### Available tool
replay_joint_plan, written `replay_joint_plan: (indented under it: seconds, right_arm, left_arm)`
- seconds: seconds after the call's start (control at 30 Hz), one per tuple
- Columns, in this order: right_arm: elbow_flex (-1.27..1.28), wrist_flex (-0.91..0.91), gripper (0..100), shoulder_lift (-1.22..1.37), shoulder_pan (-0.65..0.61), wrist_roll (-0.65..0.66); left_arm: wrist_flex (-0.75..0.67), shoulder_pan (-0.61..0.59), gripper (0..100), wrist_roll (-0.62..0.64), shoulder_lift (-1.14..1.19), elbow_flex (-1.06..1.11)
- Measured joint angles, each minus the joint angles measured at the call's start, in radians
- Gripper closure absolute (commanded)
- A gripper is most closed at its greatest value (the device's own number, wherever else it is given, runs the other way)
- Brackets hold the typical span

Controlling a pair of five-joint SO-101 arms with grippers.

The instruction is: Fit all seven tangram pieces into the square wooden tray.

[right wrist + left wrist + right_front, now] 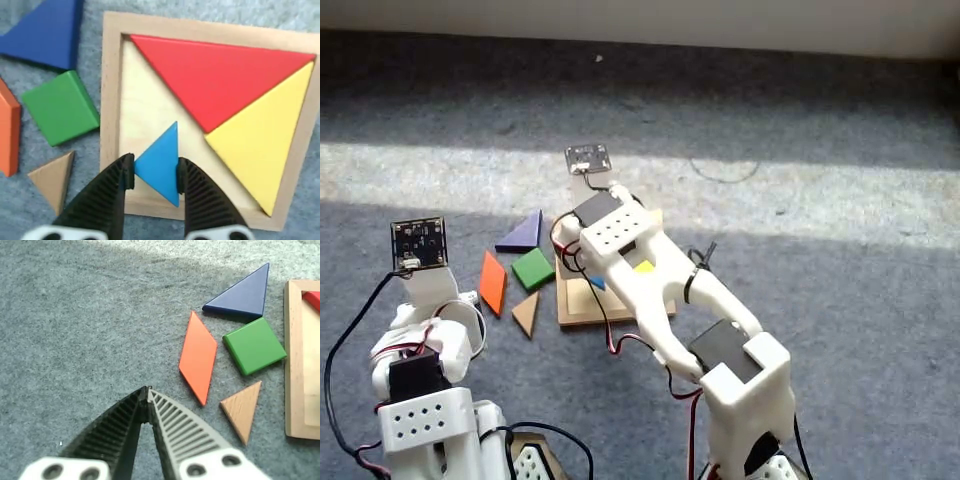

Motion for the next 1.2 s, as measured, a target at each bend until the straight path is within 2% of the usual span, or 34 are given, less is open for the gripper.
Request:
replay_joint_plan:
  seconds: [0.27,0.63,0.9,1.2]
  right_arm:
    - [0.000,-0.003,99.2,0.000,0.000,-0.241]
    - [0.000,-0.003,99.2,0.000,0.000,-0.322]
    - [0.000,-0.003,98.8,0.000,0.000,-0.735]
    - [-0.002,-0.003,98.8,0.057,0.006,-0.783]
  left_arm:
    - [0.000,0.000,99,0.000,0.000,0.000]
    - [0.000,0.000,99,0.000,0.000,0.000]
    - [0.000,0.000,99,0.000,0.000,0.000]
    - [0.000,0.000,99,0.000,0.000,0.000]
